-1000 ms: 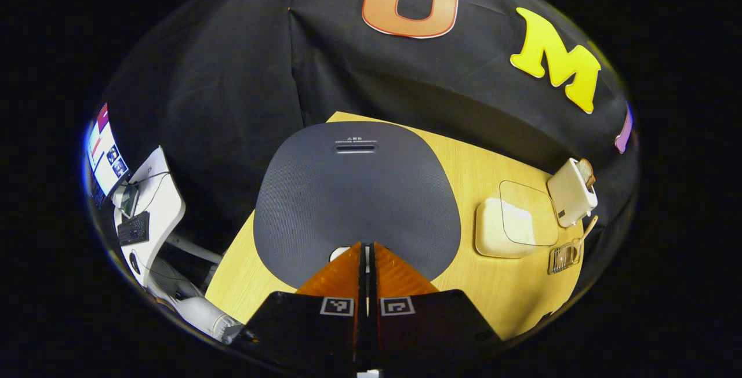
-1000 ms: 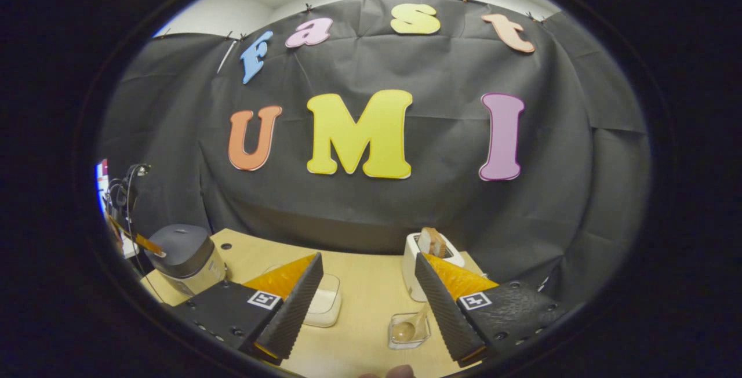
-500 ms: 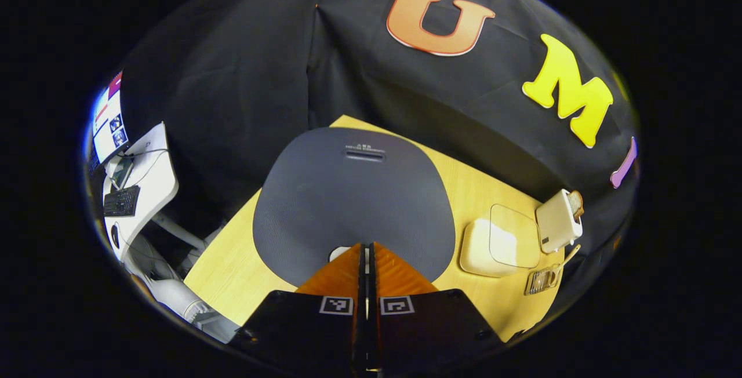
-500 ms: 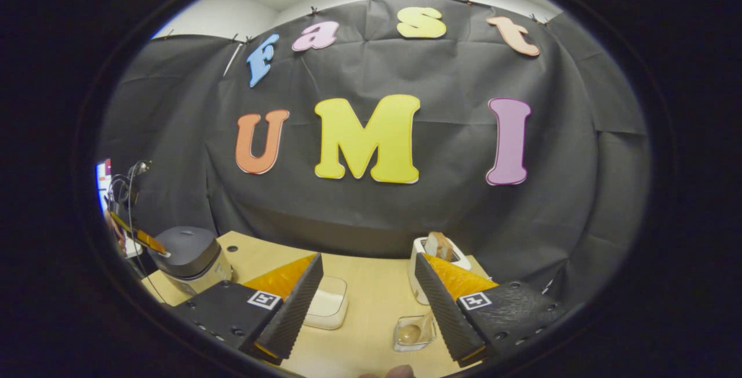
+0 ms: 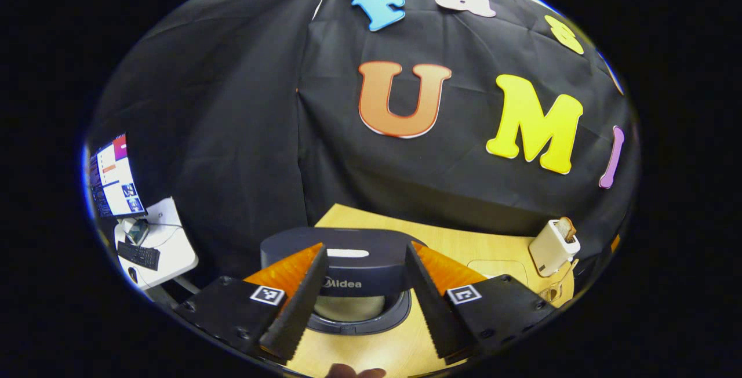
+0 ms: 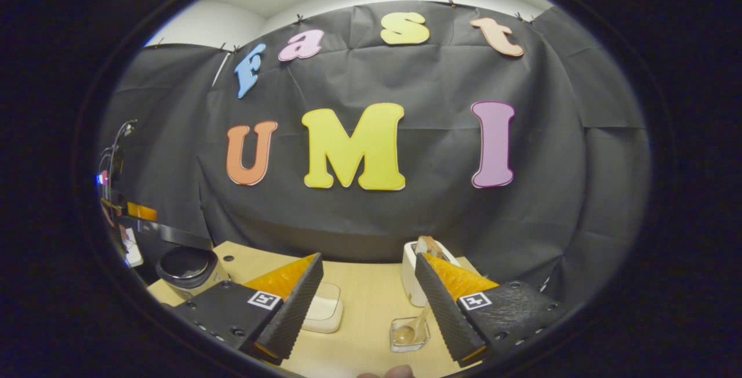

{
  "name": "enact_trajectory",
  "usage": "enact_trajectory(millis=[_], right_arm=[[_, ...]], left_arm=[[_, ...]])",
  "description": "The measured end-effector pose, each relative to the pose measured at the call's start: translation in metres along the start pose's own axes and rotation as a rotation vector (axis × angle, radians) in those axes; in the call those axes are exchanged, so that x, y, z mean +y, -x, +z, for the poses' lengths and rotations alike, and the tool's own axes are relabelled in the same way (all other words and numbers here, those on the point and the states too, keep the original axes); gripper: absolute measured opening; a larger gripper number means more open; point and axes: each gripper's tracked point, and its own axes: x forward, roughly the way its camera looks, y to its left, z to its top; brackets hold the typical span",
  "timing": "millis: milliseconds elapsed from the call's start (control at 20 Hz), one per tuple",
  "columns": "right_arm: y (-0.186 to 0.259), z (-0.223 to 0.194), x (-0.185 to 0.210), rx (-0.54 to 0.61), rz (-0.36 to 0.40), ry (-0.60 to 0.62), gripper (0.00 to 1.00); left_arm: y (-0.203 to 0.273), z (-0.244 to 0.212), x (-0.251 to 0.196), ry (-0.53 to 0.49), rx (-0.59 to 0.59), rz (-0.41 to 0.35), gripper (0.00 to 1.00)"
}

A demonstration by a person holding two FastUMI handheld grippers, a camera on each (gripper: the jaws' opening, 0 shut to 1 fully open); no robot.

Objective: Close the left gripper, press the button to open the rice cooker; take a wooden spoon from the chopstick holder with the right hand, scoop a spoonful of rice and pour it into the rice cooker, then put the wooden spoon back into the chopstick holder.

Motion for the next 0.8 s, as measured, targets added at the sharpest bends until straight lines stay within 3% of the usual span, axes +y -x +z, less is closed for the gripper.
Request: enact_trajectory(millis=[50,400,600,800], right_arm=[[0.000,0.001,-0.003,-0.001,-0.008,0.000,0.95],[0.002,-0.009,-0.024,0.033,-0.037,0.000,0.95],[0.002,-0.016,-0.041,0.057,-0.059,0.001,0.95],[-0.002,-0.026,-0.051,0.084,-0.034,0.011,0.95]], left_arm=[[0.004,0.000,-0.005,0.004,-0.010,0.008,0.99],[0.041,0.014,-0.035,0.003,-0.141,-0.029,1.00],[0.056,0.008,-0.058,-0.064,-0.176,-0.055,1.00],[0.067,0.009,-0.083,-0.136,-0.213,-0.061,1.00]])
